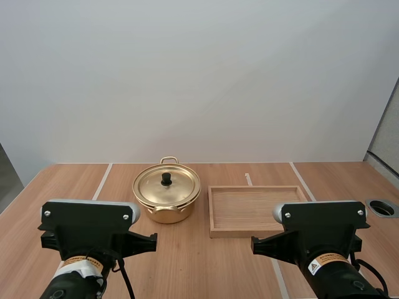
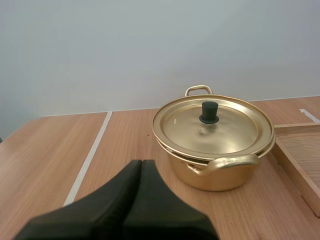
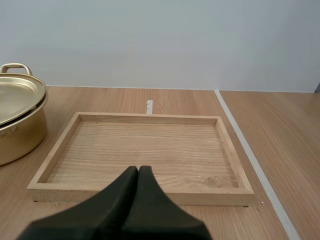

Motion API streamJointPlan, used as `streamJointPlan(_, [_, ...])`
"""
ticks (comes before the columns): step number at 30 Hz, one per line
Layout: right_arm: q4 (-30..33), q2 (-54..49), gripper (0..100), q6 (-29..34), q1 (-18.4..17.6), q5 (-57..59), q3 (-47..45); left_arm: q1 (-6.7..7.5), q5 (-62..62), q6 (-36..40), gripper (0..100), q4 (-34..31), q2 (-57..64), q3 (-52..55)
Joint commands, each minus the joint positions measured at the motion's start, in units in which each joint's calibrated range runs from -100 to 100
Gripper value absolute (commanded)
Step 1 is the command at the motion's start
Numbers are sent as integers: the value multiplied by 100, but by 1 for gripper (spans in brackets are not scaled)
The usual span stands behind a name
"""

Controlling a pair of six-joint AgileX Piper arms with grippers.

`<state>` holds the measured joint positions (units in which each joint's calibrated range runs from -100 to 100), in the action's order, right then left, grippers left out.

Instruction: Open the pot, put the grape inside, and close it

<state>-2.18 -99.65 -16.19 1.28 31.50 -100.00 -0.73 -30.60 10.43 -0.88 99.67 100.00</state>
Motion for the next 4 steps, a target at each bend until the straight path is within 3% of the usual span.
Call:
streamJointPlan(1, [38,-35,0,39,-2,-30,0,-13,123,19,0,88,33,0])
streamJointPlan(4, [38,-35,0,39,-2,-30,0,-13,123,19,0,88,33,0])
